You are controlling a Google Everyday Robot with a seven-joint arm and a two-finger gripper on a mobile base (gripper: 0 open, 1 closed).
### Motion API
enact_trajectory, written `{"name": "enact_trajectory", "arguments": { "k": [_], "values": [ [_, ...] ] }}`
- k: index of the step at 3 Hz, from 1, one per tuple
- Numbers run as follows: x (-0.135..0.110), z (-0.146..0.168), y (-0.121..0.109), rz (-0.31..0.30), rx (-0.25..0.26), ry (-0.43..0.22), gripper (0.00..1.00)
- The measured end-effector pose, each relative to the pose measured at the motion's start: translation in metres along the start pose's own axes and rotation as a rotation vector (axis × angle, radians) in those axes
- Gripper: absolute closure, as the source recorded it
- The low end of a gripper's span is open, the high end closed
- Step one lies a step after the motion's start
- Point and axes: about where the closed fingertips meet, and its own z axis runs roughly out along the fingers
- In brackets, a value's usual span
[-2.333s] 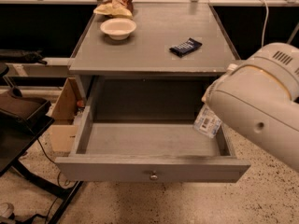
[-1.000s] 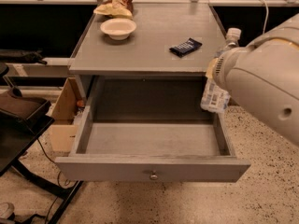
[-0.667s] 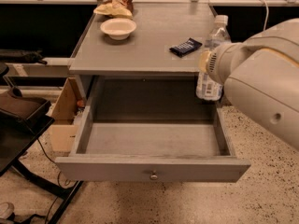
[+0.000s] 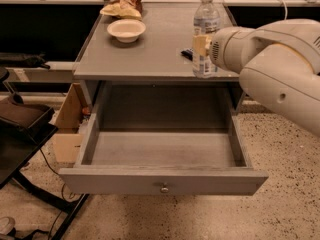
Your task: Pick blue plastic bottle from top drawer and place on counter
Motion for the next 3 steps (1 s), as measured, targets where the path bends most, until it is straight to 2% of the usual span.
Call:
{"name": "enact_trajectory", "arguments": {
  "k": [1,2,3],
  "values": [
    [0.030,0.034,-0.042,-0.042,0.163,0.127,1.00],
    [0.066,0.056,-0.082,-0.029,0.303,0.260,1.00],
    [0.075,0.114,-0.094,-0.007,0.350,0.325,1.00]
  ]
}}
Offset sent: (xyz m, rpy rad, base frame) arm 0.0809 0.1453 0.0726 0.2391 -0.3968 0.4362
